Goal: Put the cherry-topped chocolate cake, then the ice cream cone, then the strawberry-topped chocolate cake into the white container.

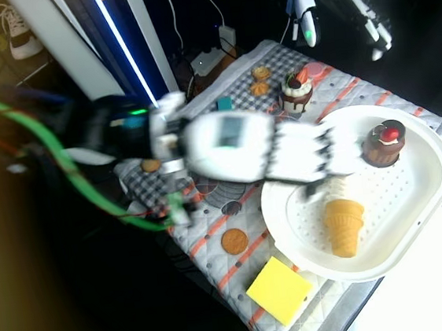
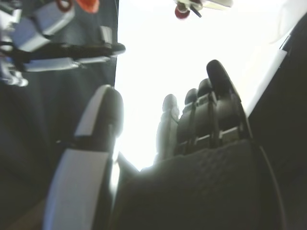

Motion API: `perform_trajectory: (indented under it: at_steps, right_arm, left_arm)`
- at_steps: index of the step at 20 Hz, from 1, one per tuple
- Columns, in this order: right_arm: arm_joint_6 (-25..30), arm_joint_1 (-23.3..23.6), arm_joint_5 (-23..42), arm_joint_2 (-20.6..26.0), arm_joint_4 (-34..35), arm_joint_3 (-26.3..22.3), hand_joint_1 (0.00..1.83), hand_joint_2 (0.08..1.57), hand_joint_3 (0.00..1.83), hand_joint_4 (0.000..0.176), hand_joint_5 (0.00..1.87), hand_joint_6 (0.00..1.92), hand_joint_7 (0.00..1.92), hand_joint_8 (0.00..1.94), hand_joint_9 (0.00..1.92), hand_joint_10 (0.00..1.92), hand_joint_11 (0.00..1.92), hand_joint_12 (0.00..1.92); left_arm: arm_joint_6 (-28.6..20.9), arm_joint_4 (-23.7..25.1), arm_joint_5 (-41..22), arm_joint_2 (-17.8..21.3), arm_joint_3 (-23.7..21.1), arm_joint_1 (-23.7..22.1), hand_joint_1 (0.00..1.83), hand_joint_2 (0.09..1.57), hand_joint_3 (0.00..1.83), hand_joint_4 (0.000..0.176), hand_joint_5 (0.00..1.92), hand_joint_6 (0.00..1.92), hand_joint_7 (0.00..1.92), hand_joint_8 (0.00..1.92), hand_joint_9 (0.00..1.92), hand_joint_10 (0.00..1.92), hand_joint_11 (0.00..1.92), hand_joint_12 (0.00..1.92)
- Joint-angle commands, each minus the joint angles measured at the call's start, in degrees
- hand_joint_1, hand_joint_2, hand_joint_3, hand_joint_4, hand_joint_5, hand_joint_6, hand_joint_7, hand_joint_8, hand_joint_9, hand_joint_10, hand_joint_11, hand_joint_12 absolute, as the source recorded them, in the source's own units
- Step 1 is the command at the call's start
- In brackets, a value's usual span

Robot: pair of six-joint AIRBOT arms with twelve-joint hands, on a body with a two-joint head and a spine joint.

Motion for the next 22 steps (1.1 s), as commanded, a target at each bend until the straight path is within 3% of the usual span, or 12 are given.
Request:
perform_trajectory:
  at_steps: [1, 3, 8, 11, 12, 14, 15, 18, 19, 20, 21, 22]
  right_arm:
    - [-0.1, -0.5, 10.3, 1.1, -1.8, -1.5, 0.63, 1.18, 0.00, 0.060, 0.00, 0.00, 0.00, 0.00, 0.00, 0.35, 0.00, 1.89]
    - [0.0, -4.1, 14.1, 4.0, -2.2, -4.7, 0.59, 1.21, 0.01, 0.030, 0.00, 0.00, 0.01, 0.00, 0.00, 0.30, 0.00, 1.18]
    - [8.1, -13.7, 20.6, 9.3, -6.4, -9.1, 0.61, 1.21, 0.00, 0.011, 0.00, 0.00, 0.00, 0.00, 0.00, 0.04, 0.00, 0.41]
    - [8.2, -17.4, 22.8, 11.5, -6.5, -11.3, 0.61, 1.19, 0.00, 0.023, 0.00, 0.00, 0.00, 0.00, 0.00, 0.00, 0.00, 0.32]
    - [8.3, -19.3, 24.0, 12.7, -6.5, -12.5, 0.62, 1.21, 0.00, 0.009, 0.00, 0.00, 0.00, 0.00, 0.00, 0.00, 0.00, 0.19]
    - [8.6, -21.5, 25.4, 13.9, -6.4, -13.5, 0.63, 1.20, 0.00, 0.040, 0.00, 0.00, 0.00, 0.00, 0.00, 0.00, 0.00, 0.12]
    - [9.3, -22.6, 26.2, 14.4, -6.4, -13.8, 0.61, 1.21, 0.00, 0.031, 0.00, 0.00, 0.00, 0.00, 0.00, 0.00, 0.00, 0.10]
    - [10.9, -25.1, 28.2, 15.0, -6.4, -14.2, 0.59, 1.22, 0.00, 0.000, 0.00, 0.00, 0.00, 0.00, 0.01, 0.00, 0.00, 0.24]
    - [11.1, -25.5, 28.7, 15.0, -6.4, -14.2, 0.60, 1.22, 0.00, 0.000, 0.00, 0.00, 0.00, 0.00, 0.01, 0.00, 0.00, 0.25]
    - [11.3, -25.6, 28.8, 15.0, -6.4, -14.2, 0.60, 1.22, 0.00, 0.000, 0.00, 0.00, 0.00, 0.00, 0.01, 0.00, 0.00, 0.25]
    - [11.5, -25.9, 29.0, 15.0, -6.3, -14.2, 0.60, 1.24, 0.00, 0.000, 0.00, 0.00, 0.02, 0.00, 0.01, 0.01, 0.00, 0.30]
    - [11.6, -26.0, 29.1, 15.0, -6.3, -14.2, 0.60, 1.24, 0.00, 0.000, 0.00, 0.00, 0.00, 0.00, 0.02, 0.01, 0.00, 0.31]
  left_arm:
    - [-0.5, 1.5, -6.5, 1.1, -0.4, 0.2, 0.78, 1.24, 0.00, 0.074, 0.12, 0.01, 0.00, 0.00, 0.00, 0.00, 0.00, 0.15]
    - [-0.5, 2.0, -5.6, 1.9, -1.1, 1.1, 0.79, 1.21, 0.00, 0.014, 0.13, 0.01, 0.04, 0.01, 0.00, 0.00, 0.00, 0.00]
    - [-0.5, 6.6, 1.2, 2.8, -1.6, 0.9, 0.74, 1.17, 0.00, 0.003, 0.04, 0.00, 0.03, 0.01, 0.00, 0.00, 0.00, 0.00]
    - [-0.5, 8.0, 3.8, 2.7, -1.6, 0.8, 0.65, 1.12, 0.05, 0.019, 0.03, 0.00, 0.07, 0.00, 0.06, 0.00, 0.00, 0.40]
    - [-0.5, 8.7, 5.3, 2.7, -1.6, 0.7, 0.66, 1.11, 0.02, 0.000, 0.03, 0.00, 0.04, 0.01, 0.09, 0.00, 0.00, 0.89]
    - [-0.5, 10.2, 8.1, 2.5, -1.4, 0.1, 0.68, 1.11, 0.01, 0.013, 0.03, 0.00, 0.01, 0.00, 0.05, 0.00, 0.00, 0.85]
    - [-0.5, 11.1, 10.0, 2.3, -1.1, -0.5, 0.68, 1.11, 0.00, 0.095, 0.00, 0.00, 0.01, 0.00, 0.00, 0.00, 0.00, 0.60]
    - [-0.4, 13.3, 15.8, 0.6, 0.4, -2.7, 0.73, 1.11, 0.00, 0.116, 0.00, 0.00, 0.00, 0.00, 0.00, 0.00, 0.00, 0.57]
    - [-0.4, 14.0, 17.6, 0.0, 1.0, -3.5, 0.79, 1.11, 0.00, 0.118, 0.01, 0.00, 0.00, 0.00, 0.00, 0.00, 0.00, 0.07]
    - [-0.4, 14.2, 18.5, -0.3, 1.3, -3.9, 0.79, 1.11, 0.00, 0.118, 0.01, 0.00, 0.00, 0.00, 0.00, 0.00, 0.00, 0.07]
    - [-0.3, 14.7, 20.5, -1.3, 2.2, -4.8, 0.89, 1.09, 0.00, 0.111, 0.07, 0.02, 0.05, 0.01, 0.01, 0.00, 0.00, 0.19]
    - [0.2, 14.7, 21.3, -1.7, 2.6, -5.3, 1.05, 1.07, 0.00, 0.089, 0.26, 0.08, 0.24, 0.10, 0.15, 0.18, 0.00, 1.06]
